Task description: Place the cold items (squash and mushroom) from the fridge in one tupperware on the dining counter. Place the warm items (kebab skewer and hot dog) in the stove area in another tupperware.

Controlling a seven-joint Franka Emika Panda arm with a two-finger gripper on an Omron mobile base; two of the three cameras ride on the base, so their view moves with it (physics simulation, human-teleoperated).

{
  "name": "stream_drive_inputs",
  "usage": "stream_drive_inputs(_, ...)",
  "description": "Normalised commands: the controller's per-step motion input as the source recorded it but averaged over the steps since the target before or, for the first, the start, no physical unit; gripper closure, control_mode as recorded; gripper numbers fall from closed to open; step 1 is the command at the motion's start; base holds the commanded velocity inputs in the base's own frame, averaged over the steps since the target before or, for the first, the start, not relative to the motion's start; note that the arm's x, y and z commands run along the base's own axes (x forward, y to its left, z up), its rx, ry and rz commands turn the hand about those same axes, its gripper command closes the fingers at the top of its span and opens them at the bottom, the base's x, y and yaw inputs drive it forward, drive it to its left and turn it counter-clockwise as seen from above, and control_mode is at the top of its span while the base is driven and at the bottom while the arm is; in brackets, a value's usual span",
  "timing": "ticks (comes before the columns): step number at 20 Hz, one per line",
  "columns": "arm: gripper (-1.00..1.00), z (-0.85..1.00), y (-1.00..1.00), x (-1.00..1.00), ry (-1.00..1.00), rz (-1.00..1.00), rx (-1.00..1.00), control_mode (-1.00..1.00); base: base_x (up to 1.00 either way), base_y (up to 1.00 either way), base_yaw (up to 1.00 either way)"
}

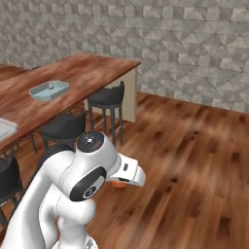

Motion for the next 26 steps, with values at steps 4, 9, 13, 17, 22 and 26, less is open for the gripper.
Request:
stream_drive_inputs(4,1.00,0.00,0.00,0.00,0.00,0.00,0.00,1.00,1.00,-0.28,0.37)
stream_drive_inputs(9,1.00,0.00,0.00,0.00,0.00,0.00,0.00,1.00,1.00,-0.54,0.42)
stream_drive_inputs(13,1.00,0.00,0.00,0.00,0.00,0.00,0.00,1.00,0.94,-0.73,0.41)
stream_drive_inputs(17,1.00,0.00,0.00,0.00,0.00,0.00,0.00,1.00,0.82,-0.79,0.41)
stream_drive_inputs(22,1.00,0.00,0.00,0.00,0.00,0.00,0.00,1.00,0.55,-0.74,0.47)
stream_drive_inputs(26,1.00,0.00,0.00,0.00,0.00,0.00,0.00,1.00,0.40,-0.64,0.51)
